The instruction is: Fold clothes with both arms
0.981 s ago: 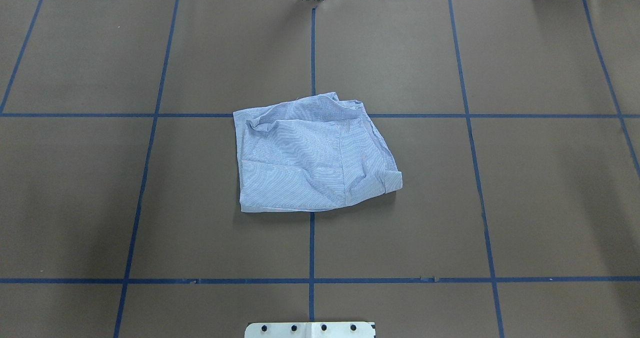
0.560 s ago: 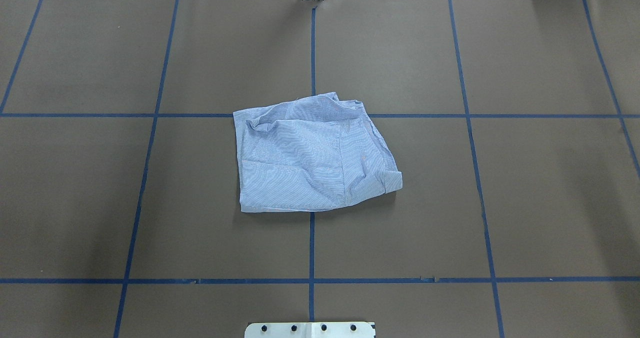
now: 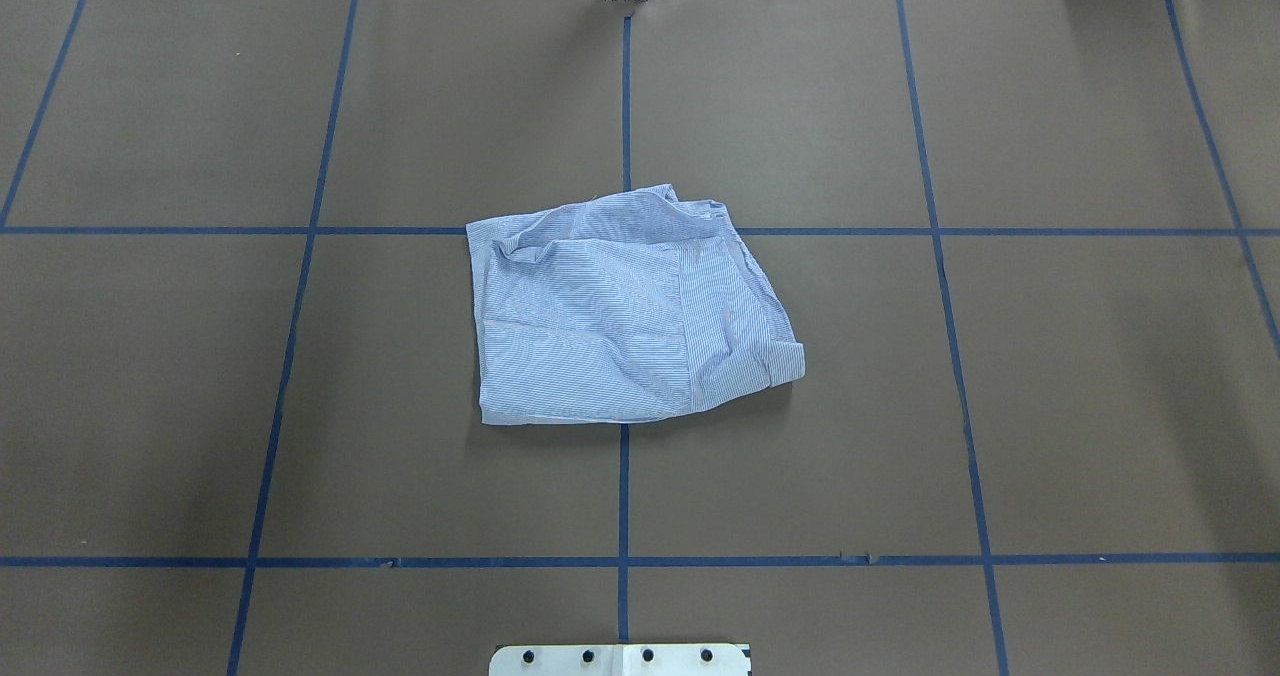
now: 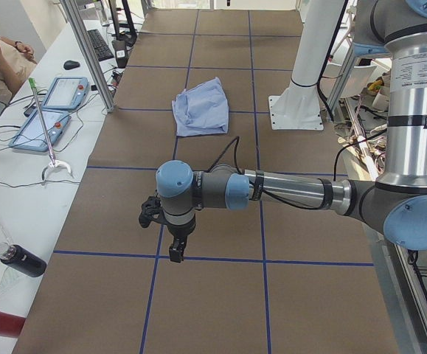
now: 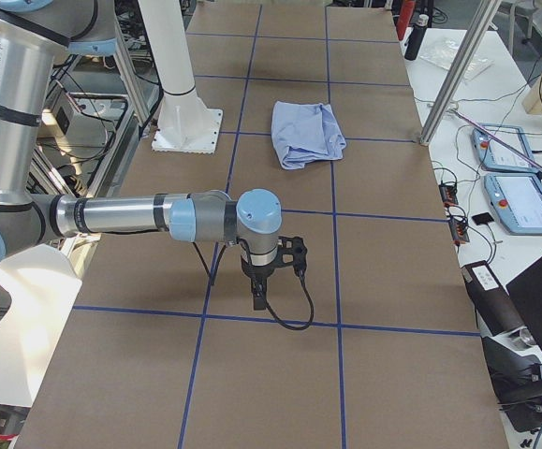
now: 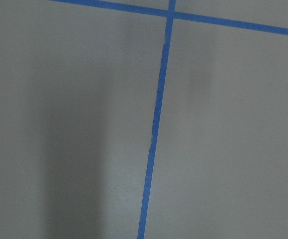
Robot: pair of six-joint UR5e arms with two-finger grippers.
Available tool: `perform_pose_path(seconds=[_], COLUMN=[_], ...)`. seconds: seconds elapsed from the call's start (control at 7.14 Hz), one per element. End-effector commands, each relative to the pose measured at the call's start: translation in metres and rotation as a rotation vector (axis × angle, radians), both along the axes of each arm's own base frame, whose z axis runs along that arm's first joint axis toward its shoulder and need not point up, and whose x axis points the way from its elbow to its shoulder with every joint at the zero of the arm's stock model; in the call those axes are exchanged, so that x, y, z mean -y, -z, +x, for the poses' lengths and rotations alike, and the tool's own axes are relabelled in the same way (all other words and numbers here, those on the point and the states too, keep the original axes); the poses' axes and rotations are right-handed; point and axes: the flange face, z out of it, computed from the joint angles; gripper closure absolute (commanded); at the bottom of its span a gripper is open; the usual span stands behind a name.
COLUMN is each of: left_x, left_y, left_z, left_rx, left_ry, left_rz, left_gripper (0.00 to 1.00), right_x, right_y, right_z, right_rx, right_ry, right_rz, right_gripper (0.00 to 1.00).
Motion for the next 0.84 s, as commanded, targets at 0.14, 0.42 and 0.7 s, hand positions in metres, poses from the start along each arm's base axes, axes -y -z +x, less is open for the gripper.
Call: perform_pose_path(seconds=[0.14,0.42,0.7], left_x=[0.000,-0.009,-0.010], left_y=[-0.004,-0.019,-0.019], left_z=[0.001,0.001,0.002], left_rx=[0.003,0.003,-0.009], left_ry=[-0.001,-0.002,-0.006], left_rz=[0.023,-0.001,0.002], left_gripper=[0.00,0.00,0.00], right_x=[0.002,0.004,0.004], right_y=[0.001,0.002,0.002], right_z=[0.000,-0.001,0.000], right_rx=[0.000,0.000,0.000], right_ry=[0.000,0.001,0.000], right_rz=[0.003,0.006,0.006], right_gripper=[0.00,0.00,0.00])
